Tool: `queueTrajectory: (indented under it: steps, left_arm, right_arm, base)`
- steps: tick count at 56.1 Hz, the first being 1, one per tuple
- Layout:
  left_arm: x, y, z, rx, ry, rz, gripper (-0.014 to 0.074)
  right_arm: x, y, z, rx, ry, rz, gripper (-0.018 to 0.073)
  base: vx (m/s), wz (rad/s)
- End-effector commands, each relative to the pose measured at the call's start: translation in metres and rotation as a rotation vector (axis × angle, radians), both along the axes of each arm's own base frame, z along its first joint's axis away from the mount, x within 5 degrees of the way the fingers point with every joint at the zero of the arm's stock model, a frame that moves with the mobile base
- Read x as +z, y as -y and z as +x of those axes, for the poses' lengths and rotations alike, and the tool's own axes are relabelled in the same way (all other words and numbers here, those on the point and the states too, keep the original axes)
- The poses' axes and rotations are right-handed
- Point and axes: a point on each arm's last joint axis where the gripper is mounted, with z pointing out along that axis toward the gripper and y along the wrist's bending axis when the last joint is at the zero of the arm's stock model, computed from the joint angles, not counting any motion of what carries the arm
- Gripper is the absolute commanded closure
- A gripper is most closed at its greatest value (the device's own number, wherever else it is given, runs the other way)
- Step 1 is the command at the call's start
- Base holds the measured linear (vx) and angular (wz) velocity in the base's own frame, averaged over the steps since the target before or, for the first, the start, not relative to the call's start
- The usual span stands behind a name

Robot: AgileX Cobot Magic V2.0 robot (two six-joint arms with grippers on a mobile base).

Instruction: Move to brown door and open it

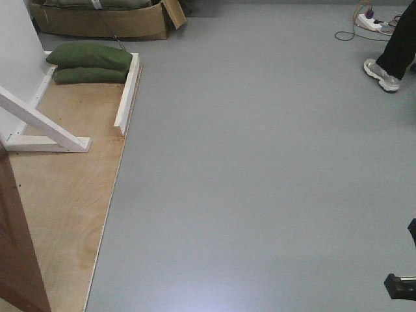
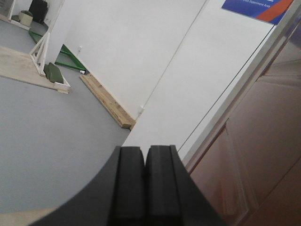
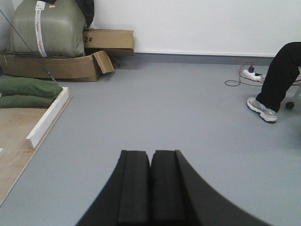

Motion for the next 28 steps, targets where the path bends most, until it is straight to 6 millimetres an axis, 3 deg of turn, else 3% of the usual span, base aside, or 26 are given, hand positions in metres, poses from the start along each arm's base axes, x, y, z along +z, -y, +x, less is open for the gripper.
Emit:
queueTrajectory:
  steps: [1, 28]
  left_arm:
    - [0.022, 0.017, -0.003, -0.019, 0.046, 0.060, 0.0600]
    - [0.019, 0.064, 0.048, -0.268, -0.017, 0.076, 0.0600]
  right_arm:
    - [0.007, 0.000, 0.001, -0.002, 0.093, -0.010, 0.0559]
    - [0.007, 0.000, 0.001, -0.002, 0.093, -0.010, 0.0559]
  base:
    - [0.00, 0.00]
    - [0.00, 0.00]
